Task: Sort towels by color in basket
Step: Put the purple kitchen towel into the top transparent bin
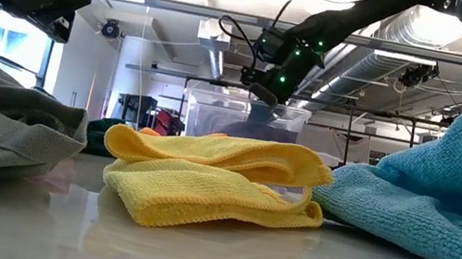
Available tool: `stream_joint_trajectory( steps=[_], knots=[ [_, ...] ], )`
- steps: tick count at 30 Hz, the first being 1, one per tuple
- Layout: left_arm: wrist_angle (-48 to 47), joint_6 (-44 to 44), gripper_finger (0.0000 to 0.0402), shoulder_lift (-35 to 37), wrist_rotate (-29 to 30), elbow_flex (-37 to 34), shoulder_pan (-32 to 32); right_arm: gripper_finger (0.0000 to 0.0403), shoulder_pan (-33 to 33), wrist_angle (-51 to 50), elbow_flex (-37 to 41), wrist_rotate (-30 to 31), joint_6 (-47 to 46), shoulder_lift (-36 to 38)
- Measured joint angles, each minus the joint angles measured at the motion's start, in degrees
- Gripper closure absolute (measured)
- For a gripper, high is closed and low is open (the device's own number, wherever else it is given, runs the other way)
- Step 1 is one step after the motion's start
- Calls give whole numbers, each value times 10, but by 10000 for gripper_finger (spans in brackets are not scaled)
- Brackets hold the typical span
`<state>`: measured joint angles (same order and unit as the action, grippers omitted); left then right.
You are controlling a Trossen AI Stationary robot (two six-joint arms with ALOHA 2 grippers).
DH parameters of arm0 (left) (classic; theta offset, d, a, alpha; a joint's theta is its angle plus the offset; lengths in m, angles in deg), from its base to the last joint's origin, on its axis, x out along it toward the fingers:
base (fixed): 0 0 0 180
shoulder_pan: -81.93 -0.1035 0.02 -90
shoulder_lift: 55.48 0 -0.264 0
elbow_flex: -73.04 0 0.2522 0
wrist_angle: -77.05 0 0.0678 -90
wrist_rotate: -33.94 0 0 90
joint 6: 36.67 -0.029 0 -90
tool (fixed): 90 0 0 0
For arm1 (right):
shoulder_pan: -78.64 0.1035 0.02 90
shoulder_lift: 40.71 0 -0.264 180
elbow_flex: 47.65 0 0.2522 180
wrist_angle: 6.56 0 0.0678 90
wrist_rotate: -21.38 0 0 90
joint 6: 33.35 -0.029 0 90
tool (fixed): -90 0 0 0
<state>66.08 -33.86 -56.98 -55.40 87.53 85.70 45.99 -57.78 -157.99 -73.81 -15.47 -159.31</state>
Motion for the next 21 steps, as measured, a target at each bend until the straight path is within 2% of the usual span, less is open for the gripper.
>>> stream_joint_trajectory(
  steps=[9, 18, 21],
  knots=[
    [0, 0, 402, 0, 0, 0, 0, 340, 0, 4, 0, 1, 1, -1],
    [0, 0, 402, 0, 0, 0, 0, 263, 0, 5, -14, 9, 1, -4],
    [0, 0, 402, 0, 0, 0, 0, 250, 0, 5, -30, 26, -1, -4]
  ],
)
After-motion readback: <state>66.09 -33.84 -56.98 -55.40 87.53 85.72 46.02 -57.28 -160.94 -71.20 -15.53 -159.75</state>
